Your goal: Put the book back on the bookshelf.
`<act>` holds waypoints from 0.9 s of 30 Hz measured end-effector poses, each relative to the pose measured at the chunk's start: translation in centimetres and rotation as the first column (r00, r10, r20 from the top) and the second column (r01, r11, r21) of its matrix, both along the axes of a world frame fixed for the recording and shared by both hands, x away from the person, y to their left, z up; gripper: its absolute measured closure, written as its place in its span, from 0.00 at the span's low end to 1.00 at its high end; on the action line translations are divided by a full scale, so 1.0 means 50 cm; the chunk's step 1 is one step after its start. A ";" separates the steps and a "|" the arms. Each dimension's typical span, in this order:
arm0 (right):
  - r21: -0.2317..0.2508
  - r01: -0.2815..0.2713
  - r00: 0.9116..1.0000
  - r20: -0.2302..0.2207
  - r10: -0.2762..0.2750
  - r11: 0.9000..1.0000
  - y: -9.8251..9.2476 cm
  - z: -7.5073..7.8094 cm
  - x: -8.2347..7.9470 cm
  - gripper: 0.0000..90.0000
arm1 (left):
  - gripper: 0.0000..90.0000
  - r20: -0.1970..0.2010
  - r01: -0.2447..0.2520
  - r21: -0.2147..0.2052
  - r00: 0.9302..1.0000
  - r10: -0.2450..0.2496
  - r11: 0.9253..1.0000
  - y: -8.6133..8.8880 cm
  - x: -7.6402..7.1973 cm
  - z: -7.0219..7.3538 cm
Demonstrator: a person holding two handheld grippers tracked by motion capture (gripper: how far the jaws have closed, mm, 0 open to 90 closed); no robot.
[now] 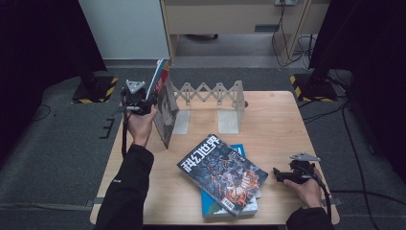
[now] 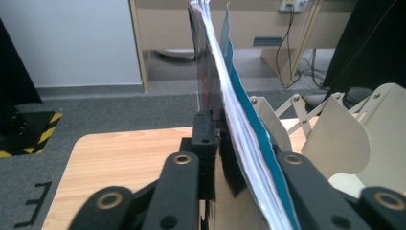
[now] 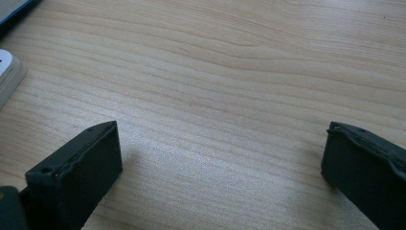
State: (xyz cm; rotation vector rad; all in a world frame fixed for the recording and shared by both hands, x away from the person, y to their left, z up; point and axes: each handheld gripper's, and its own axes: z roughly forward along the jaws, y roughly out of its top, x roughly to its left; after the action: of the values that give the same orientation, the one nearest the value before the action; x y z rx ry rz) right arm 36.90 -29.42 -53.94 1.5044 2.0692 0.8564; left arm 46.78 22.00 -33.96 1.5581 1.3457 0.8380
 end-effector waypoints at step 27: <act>-0.001 0.003 1.000 -0.001 -0.003 1.000 0.001 0.000 0.000 0.00 | 0.52 0.079 0.077 -0.120 0.995 -0.068 0.990 0.042 -0.069 0.007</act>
State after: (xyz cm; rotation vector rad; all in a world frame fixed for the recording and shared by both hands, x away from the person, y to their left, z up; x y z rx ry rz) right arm 36.90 -29.38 -53.93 1.5075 2.0671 0.8533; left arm 43.31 24.11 -33.59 1.4571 1.2557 0.7470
